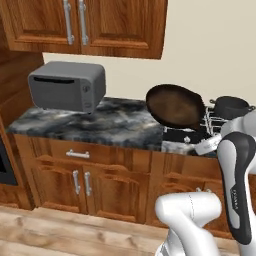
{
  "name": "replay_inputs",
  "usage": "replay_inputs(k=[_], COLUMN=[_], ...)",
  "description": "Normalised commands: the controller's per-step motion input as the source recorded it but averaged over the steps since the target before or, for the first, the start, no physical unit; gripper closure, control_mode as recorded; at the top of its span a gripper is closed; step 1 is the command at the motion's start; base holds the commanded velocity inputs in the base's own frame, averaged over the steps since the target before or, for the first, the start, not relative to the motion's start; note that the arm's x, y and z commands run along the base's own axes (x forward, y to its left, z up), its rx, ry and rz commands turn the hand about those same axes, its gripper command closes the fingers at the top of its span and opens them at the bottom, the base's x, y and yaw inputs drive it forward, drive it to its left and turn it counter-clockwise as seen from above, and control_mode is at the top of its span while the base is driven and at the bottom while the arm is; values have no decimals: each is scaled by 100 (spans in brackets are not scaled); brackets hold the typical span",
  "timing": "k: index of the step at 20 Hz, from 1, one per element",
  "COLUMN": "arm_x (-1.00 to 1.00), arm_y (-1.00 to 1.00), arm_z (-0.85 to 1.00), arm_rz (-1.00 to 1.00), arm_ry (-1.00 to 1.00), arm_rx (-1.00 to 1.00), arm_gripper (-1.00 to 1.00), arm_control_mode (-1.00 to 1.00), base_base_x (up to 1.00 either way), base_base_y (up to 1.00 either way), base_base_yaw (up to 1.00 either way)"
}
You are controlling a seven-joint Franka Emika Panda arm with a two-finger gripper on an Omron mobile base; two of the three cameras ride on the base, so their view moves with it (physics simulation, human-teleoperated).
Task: Move the pot and pan from the stove into the sink.
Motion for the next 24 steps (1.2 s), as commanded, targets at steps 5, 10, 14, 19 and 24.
replay_inputs(k=[5, 10, 14, 19, 24], arm_x=[0, 0, 0, 0, 0], arm_y=[0, 0, 0, 0, 0], arm_z=[0, 0, 0, 0, 0], arm_rz=[0, 0, 0, 0, 0], arm_ry=[0, 0, 0, 0, 0], arm_rx=[0, 0, 0, 0, 0], arm_gripper=[100, 100, 100, 100, 100], arm_control_mode=[100, 100, 100, 100, 100], base_base_x=[-16, -12, -7, -4, -3], base_base_y=[0, 0, 0, 0, 0], base_base_yaw=[48, 49, 50, 50, 50])
